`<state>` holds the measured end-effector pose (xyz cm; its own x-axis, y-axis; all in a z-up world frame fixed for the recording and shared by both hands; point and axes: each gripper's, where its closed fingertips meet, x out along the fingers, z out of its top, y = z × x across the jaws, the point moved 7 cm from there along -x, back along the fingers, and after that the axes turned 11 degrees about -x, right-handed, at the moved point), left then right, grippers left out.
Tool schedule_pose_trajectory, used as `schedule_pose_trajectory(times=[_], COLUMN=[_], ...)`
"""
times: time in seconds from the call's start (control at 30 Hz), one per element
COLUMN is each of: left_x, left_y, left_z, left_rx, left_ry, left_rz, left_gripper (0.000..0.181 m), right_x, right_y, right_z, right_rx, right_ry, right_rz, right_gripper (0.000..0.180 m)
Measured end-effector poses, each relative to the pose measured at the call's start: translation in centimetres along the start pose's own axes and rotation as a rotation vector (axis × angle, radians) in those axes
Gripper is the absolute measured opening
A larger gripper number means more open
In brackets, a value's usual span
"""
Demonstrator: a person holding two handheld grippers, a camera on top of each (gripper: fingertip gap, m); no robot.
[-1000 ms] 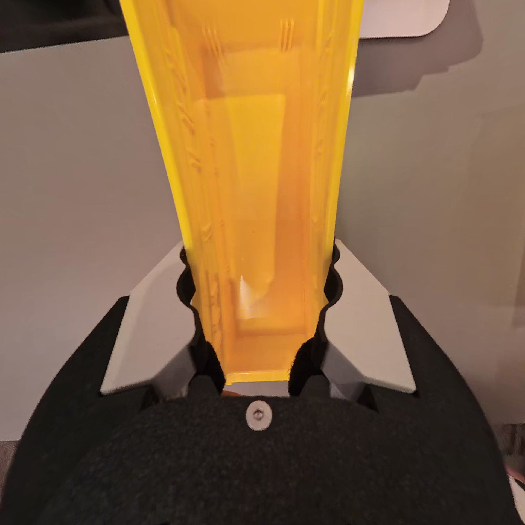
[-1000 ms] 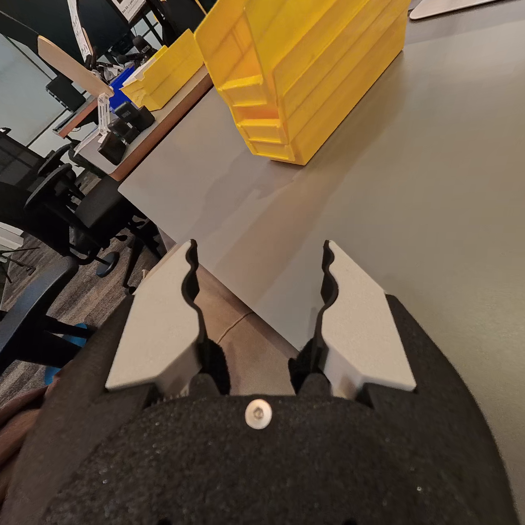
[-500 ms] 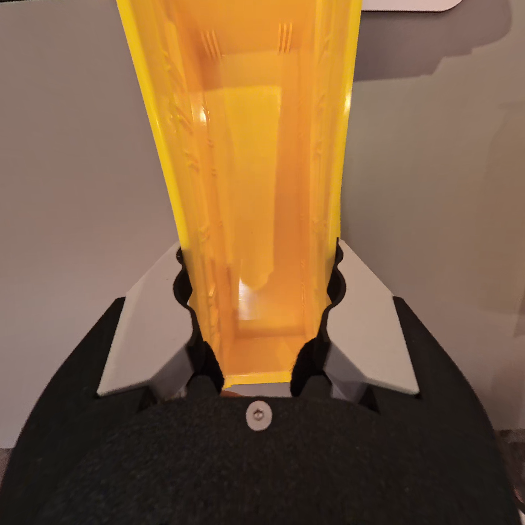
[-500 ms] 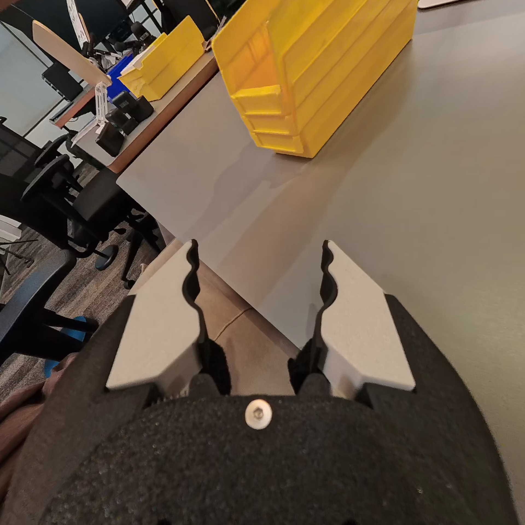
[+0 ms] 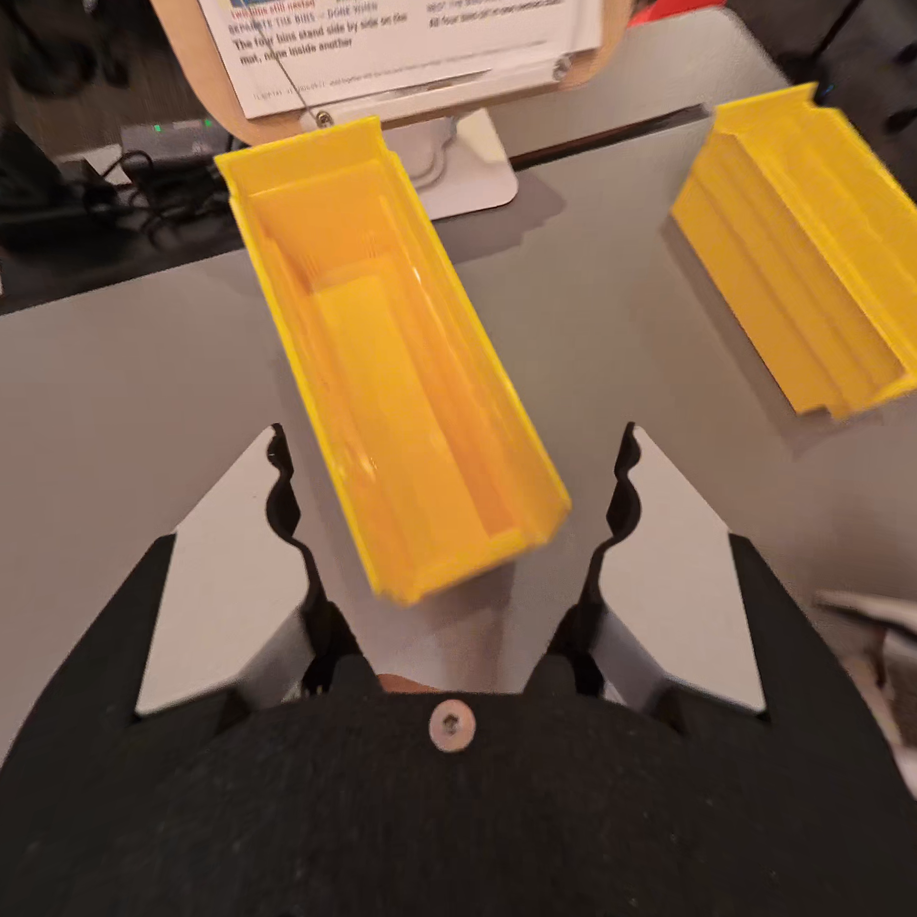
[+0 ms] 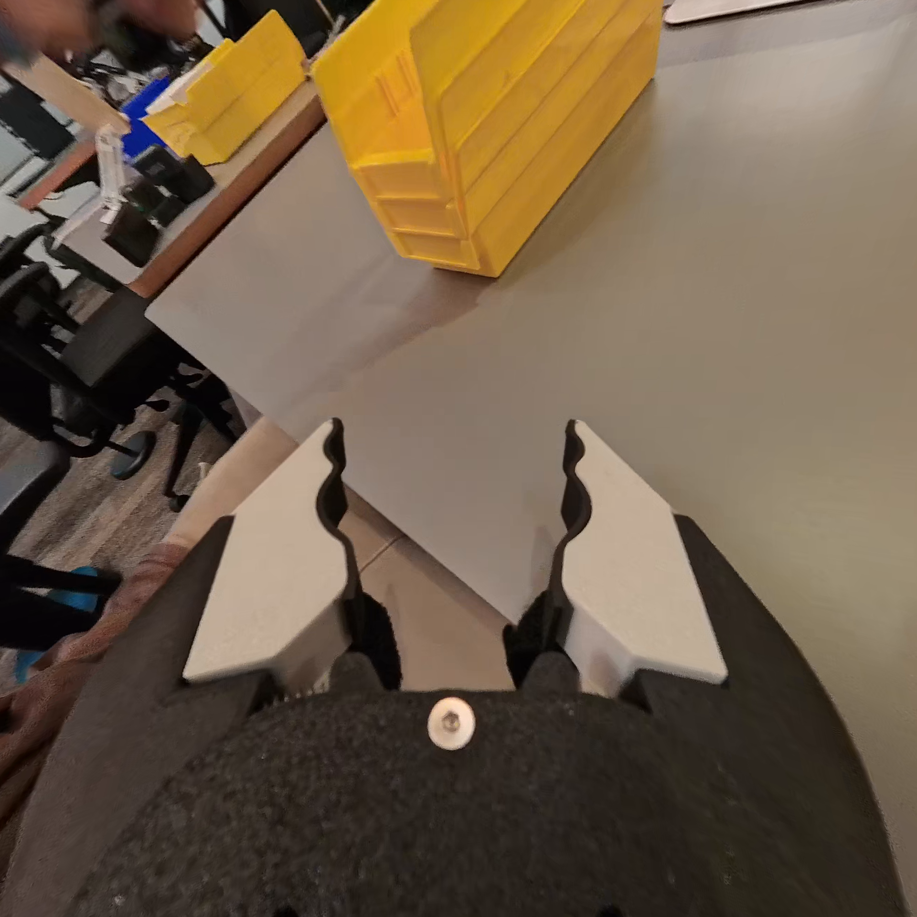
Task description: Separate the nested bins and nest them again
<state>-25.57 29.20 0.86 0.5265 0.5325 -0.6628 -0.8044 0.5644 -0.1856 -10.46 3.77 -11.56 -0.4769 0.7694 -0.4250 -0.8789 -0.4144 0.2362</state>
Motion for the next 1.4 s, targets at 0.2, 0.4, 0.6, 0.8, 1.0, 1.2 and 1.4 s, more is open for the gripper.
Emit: schedule_pose_trajectory(times=[0.2,0.4,0.6,0.8,1.0,1.2,1.4], left_x=[-8.9,-11.4,-11.7,-11.1,-10.7,-10.9,-11.0], left_y=[1.8,4.7,6.2,6.3,6.4,6.1,5.2], left_z=[-15.2,-24.4,-24.4,-25.1,-25.5,-25.6,-25.4], left_rx=[0.01,0.014,-0.118,-0.136,-0.157,-0.186,-0.171], left_ry=[-0.232,-0.202,-0.176,-0.121,-0.074,-0.071,-0.084], left_rz=[-0.157,-0.15,-0.269,-0.291,-0.317,-0.347,-0.353], left_gripper=[0.113,0.106,0.102,0.102,0.093,0.089,0.085], right_x=[-2.6,-4.4,-0.6,2.8,3.6,1.5,1.1], right_y=[-5.1,-16.6,-28.9,-33.9,-34.5,-33.1,-27.3], right_z=[2.8,11.1,15.4,14.1,11.5,12.9,19.5], right_rx=[-0.058,-0.031,0.158,0.25,0.367,0.35,0.263], right_ry=[0.097,0.201,0.554,0.77,0.771,0.685,0.56], right_rz=[-0.227,-0.482,-0.541,-0.572,-0.595,-0.645,-0.605], right_gripper=[0.114,0.124,0.141,0.148,0.114,0.097,0.097])
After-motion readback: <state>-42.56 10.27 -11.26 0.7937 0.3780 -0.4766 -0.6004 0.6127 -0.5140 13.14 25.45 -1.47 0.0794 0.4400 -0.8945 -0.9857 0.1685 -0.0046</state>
